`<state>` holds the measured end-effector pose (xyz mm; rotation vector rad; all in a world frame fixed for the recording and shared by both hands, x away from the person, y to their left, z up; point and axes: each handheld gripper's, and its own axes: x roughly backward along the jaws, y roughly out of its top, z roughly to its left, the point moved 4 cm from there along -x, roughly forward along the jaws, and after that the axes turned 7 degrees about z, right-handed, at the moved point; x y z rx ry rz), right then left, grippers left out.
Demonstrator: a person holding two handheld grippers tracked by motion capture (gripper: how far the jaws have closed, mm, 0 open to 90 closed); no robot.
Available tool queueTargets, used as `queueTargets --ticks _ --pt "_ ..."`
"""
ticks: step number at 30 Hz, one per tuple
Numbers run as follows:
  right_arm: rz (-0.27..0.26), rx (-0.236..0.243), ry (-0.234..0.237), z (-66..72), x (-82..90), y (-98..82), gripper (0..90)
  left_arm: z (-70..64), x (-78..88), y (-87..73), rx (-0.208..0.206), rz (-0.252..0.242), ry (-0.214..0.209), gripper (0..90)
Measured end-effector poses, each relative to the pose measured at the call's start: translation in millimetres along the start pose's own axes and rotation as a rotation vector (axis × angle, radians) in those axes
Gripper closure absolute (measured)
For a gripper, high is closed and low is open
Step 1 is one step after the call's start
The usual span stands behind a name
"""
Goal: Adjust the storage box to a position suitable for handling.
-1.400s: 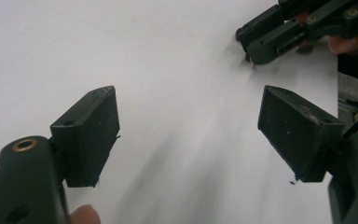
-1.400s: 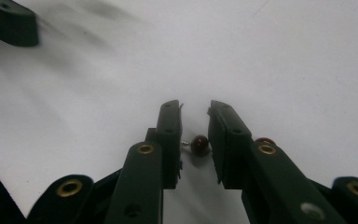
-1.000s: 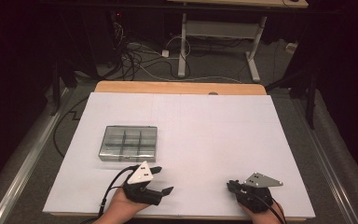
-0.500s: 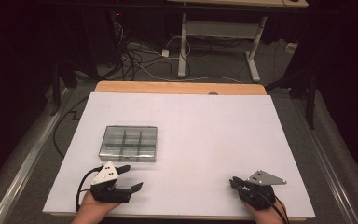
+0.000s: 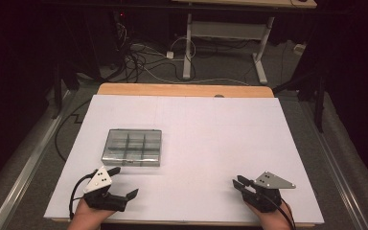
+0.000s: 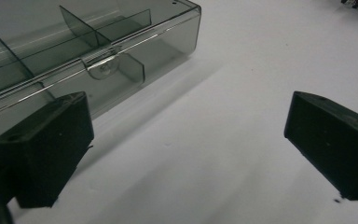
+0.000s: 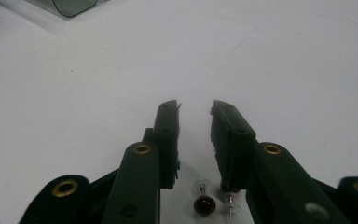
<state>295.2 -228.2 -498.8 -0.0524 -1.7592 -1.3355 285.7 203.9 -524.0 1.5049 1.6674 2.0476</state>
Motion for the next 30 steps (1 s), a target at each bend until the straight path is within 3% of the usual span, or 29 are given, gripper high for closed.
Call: queueTargets --ticks 4,5,13,17,22,26,28,30 --pt "0.000 -0.007 -0.006 3.4 -2.8 2.6 72.7 5.7 3.6 -1.5 0.012 0.007 0.016 0.0" --pt "-0.002 -0.006 -0.007 3.9 -3.3 3.5 73.0 9.3 6.1 -2.5 0.014 0.008 0.037 0.0" --pt "-0.007 0.000 -0.018 8.1 -5.8 5.0 85.7 25.7 18.0 -8.5 0.056 0.003 0.073 0.0" --pt "-0.017 -0.003 -0.005 8.5 -6.5 4.9 89.2 41.2 26.9 -13.9 0.099 -0.005 0.093 0.0" --pt "-0.010 0.003 0.018 8.7 -6.2 4.9 90.0 52.5 31.7 -18.8 0.112 -0.003 0.124 1.9" --pt "-0.014 0.001 0.035 8.1 -5.2 5.2 90.0 60.1 33.7 -22.8 0.123 0.011 0.146 6.8" --pt "-0.022 -0.001 0.035 6.9 -4.4 4.6 90.0 65.9 34.6 -26.1 0.161 0.024 0.165 16.3" --pt "-0.026 -0.004 0.044 6.2 -3.8 3.8 90.0 69.2 35.0 -28.3 0.182 0.032 0.172 20.2"
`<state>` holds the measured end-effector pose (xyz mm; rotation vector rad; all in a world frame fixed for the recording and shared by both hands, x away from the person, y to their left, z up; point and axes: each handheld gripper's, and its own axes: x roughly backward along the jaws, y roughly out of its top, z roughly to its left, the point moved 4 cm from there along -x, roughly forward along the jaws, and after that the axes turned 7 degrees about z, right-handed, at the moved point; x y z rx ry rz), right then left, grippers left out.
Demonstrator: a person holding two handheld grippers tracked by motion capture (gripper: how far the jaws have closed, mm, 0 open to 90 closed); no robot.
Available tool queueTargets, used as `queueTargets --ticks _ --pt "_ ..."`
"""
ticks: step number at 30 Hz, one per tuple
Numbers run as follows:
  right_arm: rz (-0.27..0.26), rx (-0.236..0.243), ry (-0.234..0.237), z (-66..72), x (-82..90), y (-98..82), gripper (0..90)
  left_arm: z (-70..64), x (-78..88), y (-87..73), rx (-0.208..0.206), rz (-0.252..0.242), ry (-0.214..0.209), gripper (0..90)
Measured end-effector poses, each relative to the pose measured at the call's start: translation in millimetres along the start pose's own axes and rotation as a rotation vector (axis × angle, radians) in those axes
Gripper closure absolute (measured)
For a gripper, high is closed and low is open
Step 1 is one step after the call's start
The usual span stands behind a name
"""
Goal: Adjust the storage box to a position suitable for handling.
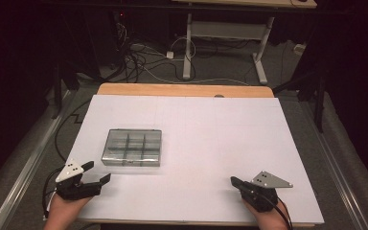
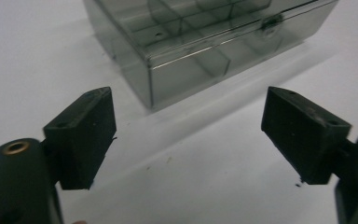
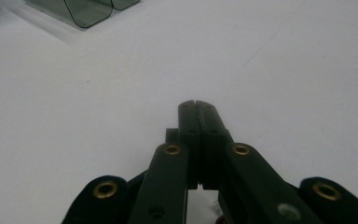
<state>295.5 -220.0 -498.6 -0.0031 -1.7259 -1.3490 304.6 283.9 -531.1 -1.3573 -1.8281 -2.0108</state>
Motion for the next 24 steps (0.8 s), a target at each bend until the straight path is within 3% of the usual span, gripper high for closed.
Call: queueTargets --ticks 2,6,9,10,13,14,17,24 --pt "0.000 -0.002 -0.002 -0.4 0.2 -0.7 90.0 1.3 0.0 -0.6 0.009 0.000 0.000 21.8" --pt "0.004 -0.003 -0.006 -2.4 -0.1 -2.7 89.6 5.6 -0.2 -0.7 0.037 0.007 0.046 32.1" --pt "0.007 -0.003 -0.007 -2.4 0.1 -2.7 90.0 7.1 0.1 -0.7 0.048 0.005 0.038 36.1" --pt "0.008 0.000 -0.011 -2.7 0.3 -2.8 90.0 7.6 0.5 -0.9 0.046 0.001 0.032 42.1" --pt "0.006 0.001 -0.013 -3.0 0.3 -2.9 90.0 8.1 0.8 -1.2 0.051 -0.002 0.031 47.0" --pt "0.005 0.002 -0.015 -3.3 0.6 -2.9 90.0 8.5 0.9 -1.3 0.055 -0.005 0.029 53.6" --pt "0.004 0.002 -0.013 -3.1 0.7 -2.8 90.0 9.1 0.6 -1.6 0.061 -0.006 0.018 61.4" --pt "0.004 0.004 -0.007 -2.8 0.6 -3.2 90.0 10.5 -0.4 -2.1 0.074 0.001 0.016 75.2"
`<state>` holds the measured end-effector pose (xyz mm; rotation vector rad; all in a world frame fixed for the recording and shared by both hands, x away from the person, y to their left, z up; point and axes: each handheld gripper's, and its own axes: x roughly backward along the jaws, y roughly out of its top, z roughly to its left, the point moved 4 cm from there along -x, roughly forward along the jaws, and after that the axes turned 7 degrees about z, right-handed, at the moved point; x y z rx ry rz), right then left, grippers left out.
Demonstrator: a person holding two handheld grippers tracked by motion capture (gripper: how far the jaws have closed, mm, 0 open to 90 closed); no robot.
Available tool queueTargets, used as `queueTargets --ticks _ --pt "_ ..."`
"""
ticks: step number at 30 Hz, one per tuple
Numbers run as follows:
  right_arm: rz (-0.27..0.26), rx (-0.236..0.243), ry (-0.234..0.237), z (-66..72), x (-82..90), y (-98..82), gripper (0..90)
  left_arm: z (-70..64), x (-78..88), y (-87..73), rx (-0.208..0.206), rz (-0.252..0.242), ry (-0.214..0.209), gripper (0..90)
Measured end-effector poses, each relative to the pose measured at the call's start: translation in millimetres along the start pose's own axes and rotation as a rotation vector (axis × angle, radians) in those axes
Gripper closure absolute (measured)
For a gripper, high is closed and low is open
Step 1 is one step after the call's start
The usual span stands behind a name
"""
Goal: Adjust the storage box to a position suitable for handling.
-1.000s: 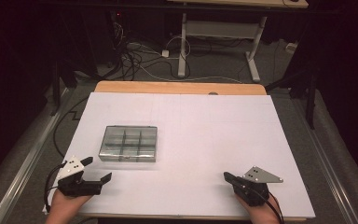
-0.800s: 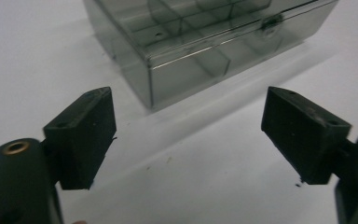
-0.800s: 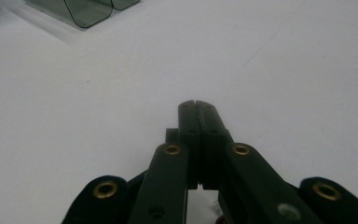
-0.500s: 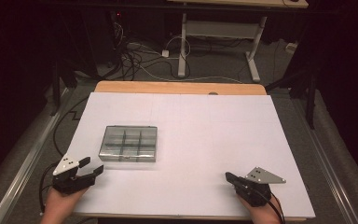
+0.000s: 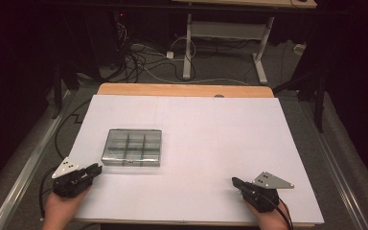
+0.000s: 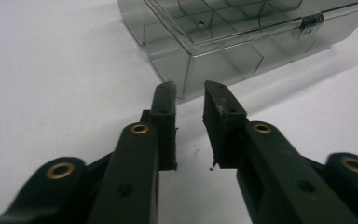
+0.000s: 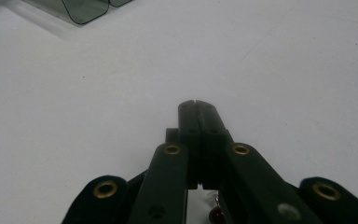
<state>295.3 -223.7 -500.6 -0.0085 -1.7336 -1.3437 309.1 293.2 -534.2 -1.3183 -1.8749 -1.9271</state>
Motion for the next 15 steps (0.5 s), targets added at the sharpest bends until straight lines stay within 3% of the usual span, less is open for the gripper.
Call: queueTargets --ticks 1,3,4,9,15 --pt "0.000 0.000 0.000 0.0 0.0 0.0 90.0 0.2 0.0 -0.1 0.001 0.000 0.000 75.2" --pt "-0.001 -0.002 0.002 0.2 0.0 0.0 90.0 0.1 0.0 -0.3 -0.003 0.000 -0.006 86.6" --pt "-0.001 -0.002 0.004 0.2 -0.1 0.0 90.0 -0.2 -0.1 -0.3 -0.004 0.000 -0.004 87.5" --pt "0.006 0.003 0.012 1.2 -1.5 -0.2 90.0 -1.5 -1.7 -0.1 -0.015 0.016 0.005 87.6" --pt "0.008 0.001 0.014 2.2 -1.4 -0.4 90.0 -0.4 2.6 -0.3 -0.009 -0.028 -0.018 87.6"
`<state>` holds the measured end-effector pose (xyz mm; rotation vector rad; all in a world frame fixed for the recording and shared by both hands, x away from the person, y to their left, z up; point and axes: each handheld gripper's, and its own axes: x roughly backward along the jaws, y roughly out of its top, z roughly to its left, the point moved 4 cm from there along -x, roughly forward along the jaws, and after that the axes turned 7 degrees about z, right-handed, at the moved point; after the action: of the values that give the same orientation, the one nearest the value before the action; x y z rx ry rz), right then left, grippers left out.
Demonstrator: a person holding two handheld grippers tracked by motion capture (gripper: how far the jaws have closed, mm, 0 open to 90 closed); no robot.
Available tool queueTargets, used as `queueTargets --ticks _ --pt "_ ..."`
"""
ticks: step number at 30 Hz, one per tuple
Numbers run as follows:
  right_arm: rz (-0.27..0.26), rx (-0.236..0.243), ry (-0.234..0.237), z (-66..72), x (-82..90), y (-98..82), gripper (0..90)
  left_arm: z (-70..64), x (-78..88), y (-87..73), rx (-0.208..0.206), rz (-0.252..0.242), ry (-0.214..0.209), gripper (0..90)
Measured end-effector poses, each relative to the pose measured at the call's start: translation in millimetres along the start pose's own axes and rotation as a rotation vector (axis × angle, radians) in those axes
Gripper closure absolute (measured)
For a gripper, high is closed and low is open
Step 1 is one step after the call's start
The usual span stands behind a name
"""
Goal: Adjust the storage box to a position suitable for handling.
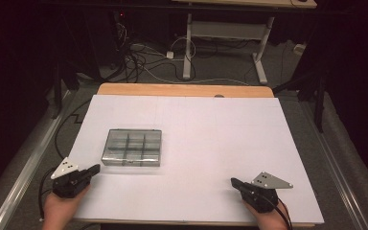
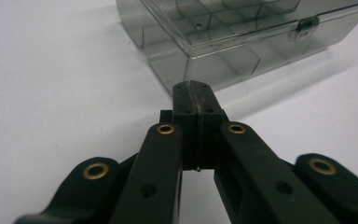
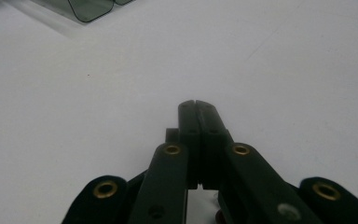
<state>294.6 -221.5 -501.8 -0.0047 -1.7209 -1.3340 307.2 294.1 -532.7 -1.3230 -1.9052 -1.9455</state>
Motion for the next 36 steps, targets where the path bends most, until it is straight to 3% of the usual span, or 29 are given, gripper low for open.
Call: queueTargets --ticks 4,6,11,17,19,21,22,30,36 --pt "0.001 0.010 0.005 1.1 -0.3 0.3 90.0 0.5 1.5 0.6 0.004 -0.011 0.000 87.5" --pt "0.002 0.014 0.006 1.0 -0.6 0.1 90.0 2.1 2.8 3.7 0.040 -0.019 -0.013 87.5" --pt "0.000 0.019 0.007 1.0 -0.1 -0.3 90.0 -0.7 8.8 11.1 0.069 -0.045 -0.022 87.7" --pt "-0.002 0.030 0.012 2.1 -0.1 0.3 90.0 -5.9 12.5 32.3 0.054 -0.077 -0.019 87.6" --pt "-0.002 0.029 0.014 2.6 0.0 0.6 90.0 -6.9 9.8 39.4 0.036 -0.079 -0.019 87.4" --pt "-0.006 0.027 0.018 2.6 0.1 0.9 90.0 -7.8 2.4 48.5 0.006 -0.073 -0.055 87.6" --pt "-0.008 0.026 0.021 2.7 0.4 1.1 90.0 -7.7 -0.7 51.5 -0.001 -0.072 -0.050 87.6" --pt "-0.009 0.025 0.021 2.5 1.4 1.1 90.0 3.3 -19.8 76.1 0.033 -0.108 -0.055 87.6" --pt "-0.009 0.027 0.025 2.5 0.6 1.4 90.0 17.9 -37.5 93.0 0.047 -0.089 -0.005 87.6"
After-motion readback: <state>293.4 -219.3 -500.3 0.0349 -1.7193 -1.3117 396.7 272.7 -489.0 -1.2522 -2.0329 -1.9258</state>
